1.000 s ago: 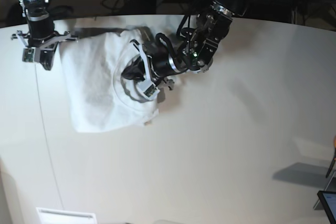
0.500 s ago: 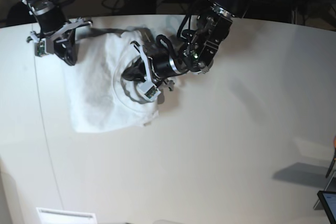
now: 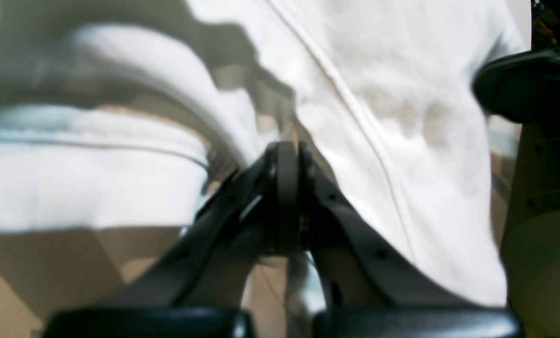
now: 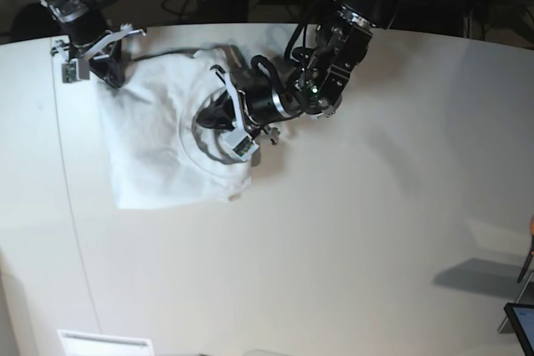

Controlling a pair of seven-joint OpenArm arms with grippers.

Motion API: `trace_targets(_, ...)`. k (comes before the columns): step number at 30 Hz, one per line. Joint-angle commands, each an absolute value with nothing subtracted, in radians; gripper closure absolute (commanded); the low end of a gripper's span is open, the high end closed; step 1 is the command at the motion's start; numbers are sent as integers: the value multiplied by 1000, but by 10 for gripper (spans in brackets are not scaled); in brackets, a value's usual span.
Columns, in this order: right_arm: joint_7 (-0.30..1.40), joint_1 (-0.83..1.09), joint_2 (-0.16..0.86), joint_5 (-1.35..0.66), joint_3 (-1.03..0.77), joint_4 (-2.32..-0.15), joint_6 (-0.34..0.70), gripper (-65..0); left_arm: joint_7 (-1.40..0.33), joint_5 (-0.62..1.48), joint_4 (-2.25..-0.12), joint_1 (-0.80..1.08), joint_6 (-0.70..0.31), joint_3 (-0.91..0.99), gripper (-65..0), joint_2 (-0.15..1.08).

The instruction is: Fold the T-shirt properly

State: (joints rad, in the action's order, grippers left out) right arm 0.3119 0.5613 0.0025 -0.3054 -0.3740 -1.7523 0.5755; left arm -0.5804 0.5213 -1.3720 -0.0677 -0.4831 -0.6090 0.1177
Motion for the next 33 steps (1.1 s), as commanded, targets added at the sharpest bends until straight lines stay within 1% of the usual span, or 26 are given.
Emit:
trace_targets(1, 291, 553, 7, -314, -378, -1753, 575, 0, -618, 473, -1362, -79, -456, -604, 0, 128)
trace_targets(6, 291, 549, 51, -314, -380, -1764, 575, 0, -616, 473, -1330, -85, -456, -604, 0, 128)
trace_targets(11, 291, 558, 58, -317, -375, -1917, 576, 0, -616, 475, -1343, -85, -456, -601, 0, 127)
trace_targets(14, 294, 544, 51, -317, -372, -1979, 576, 0, -616, 479, -1395, -85, -456, -601, 0, 127)
trace_targets(17, 298, 510, 50, -317, -372, -1982, 576, 0, -619, 481, -1445, -85, -456, -591, 0, 127)
trace_targets(20, 331, 486, 50, -317, -372, -1982, 576, 0, -619, 481, -1501, -76, -456, -538, 0, 124)
trace_targets(26, 375, 449, 50, -318, -372, -1980, 576, 0, -619, 481, -1596, -85, -456, -516, 0, 119)
trace_targets(29, 375, 444, 50, -318, -372, -1980, 576, 0, -619, 481, -1600, -105, -456, -515, 0, 88)
trace_targets(33, 375, 443, 50, -318, -371, -1980, 576, 0, -615, 479, -1531, -156, -456, -513, 0, 45)
